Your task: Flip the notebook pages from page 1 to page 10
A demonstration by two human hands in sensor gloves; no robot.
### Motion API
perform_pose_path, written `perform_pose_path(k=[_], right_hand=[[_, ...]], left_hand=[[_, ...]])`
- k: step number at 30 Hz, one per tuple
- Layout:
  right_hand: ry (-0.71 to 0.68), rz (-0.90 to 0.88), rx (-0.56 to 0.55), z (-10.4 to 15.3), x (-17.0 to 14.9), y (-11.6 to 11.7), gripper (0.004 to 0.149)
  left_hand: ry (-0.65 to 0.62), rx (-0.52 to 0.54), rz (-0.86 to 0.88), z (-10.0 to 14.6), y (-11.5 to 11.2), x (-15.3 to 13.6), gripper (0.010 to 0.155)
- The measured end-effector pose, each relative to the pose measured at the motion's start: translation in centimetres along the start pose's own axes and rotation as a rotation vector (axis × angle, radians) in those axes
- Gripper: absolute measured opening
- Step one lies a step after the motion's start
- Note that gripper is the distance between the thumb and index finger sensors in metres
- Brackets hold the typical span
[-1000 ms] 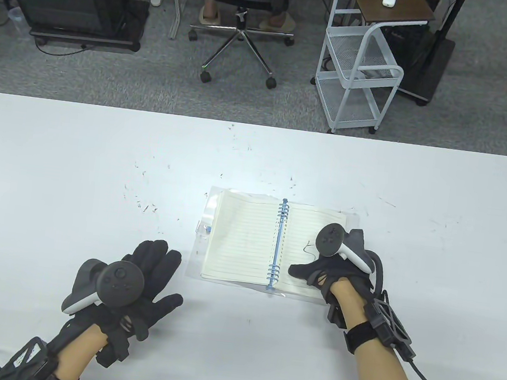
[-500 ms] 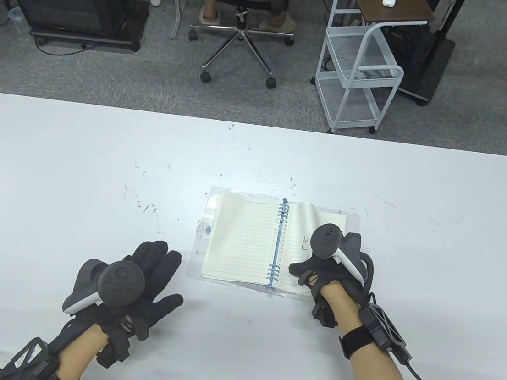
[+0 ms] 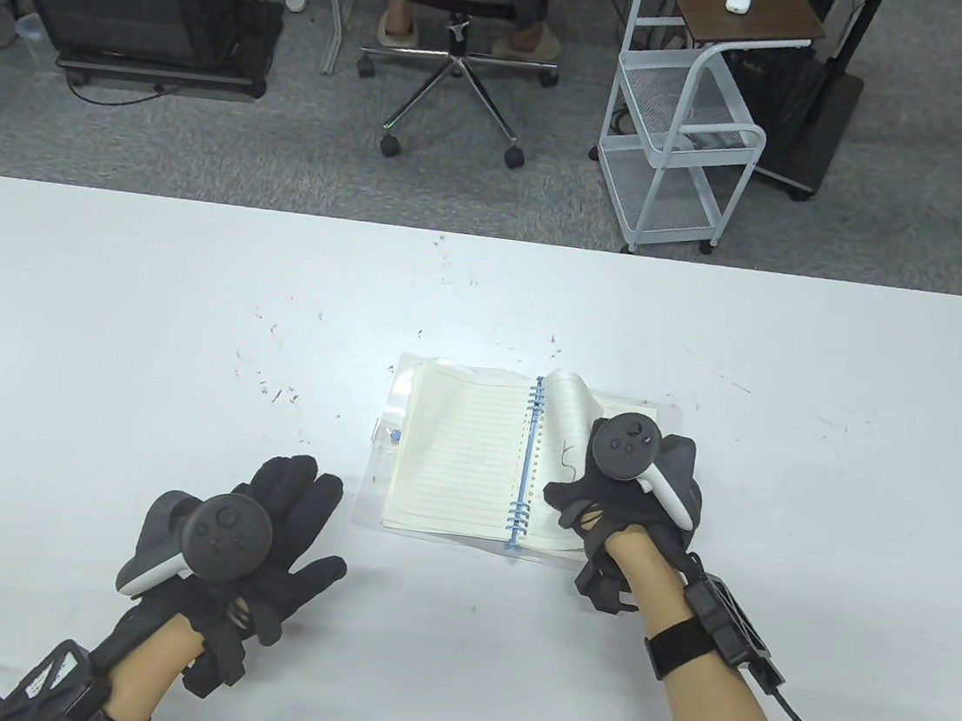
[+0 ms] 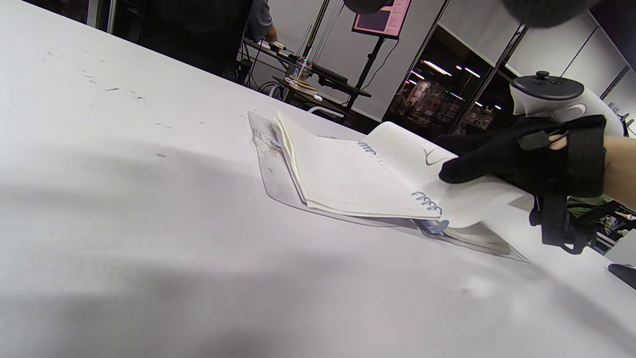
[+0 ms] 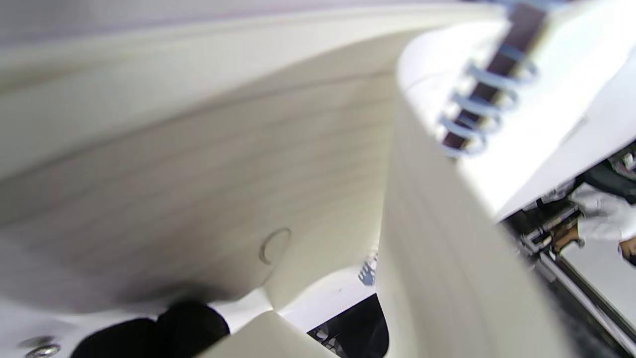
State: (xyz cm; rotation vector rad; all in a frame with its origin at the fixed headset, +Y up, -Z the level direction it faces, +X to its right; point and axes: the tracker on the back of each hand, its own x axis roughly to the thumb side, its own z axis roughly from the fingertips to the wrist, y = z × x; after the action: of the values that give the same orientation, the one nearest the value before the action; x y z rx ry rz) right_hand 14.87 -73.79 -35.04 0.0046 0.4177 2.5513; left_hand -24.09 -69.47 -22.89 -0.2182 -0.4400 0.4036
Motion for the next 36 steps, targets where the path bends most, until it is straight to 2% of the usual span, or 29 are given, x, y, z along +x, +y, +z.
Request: perform_pose_path(k=[5,8,13,16,25,31,36], right_hand=[[0.067,-0.208,-0.034,0.5,-1.4,-2.1,0.099],[0.12,-0.37,-0.113,0.9,-2.9,-3.2,0.099],[0.194,-0.586,-0.253,1.4,-4.9,-4.3,0.09],[0.216,-0.719,-0.274,1.7,-5.4,-4.4,0.082],[0.143,-0.717,-0.225,1.5,-3.5,-4.1,0.063],[0.06,-0.671,-0.22,0.8,-0.5,-4.3,0.06],[0.02,-0.651,-0.179,-0.3,2.5,-3.0,0.059]], left_hand=[[0.0,0.0,0.0,0.0,0.0,0.0,0.086],[0.0,0.0,0.0,0.0,0.0,0.0,0.086],[0.0,-0.002,0.0,0.0,0.0,0.0,0.086],[0.0,-0.001,0.0,0.0,0.0,0.0,0.086],[-0.003,0.001,-0.004,0.0,0.0,0.0,0.086],[-0.005,0.001,-0.006,0.0,0.1,0.0,0.086],[-0.004,-0.004,-0.006,0.0,0.0,0.0,0.086]])
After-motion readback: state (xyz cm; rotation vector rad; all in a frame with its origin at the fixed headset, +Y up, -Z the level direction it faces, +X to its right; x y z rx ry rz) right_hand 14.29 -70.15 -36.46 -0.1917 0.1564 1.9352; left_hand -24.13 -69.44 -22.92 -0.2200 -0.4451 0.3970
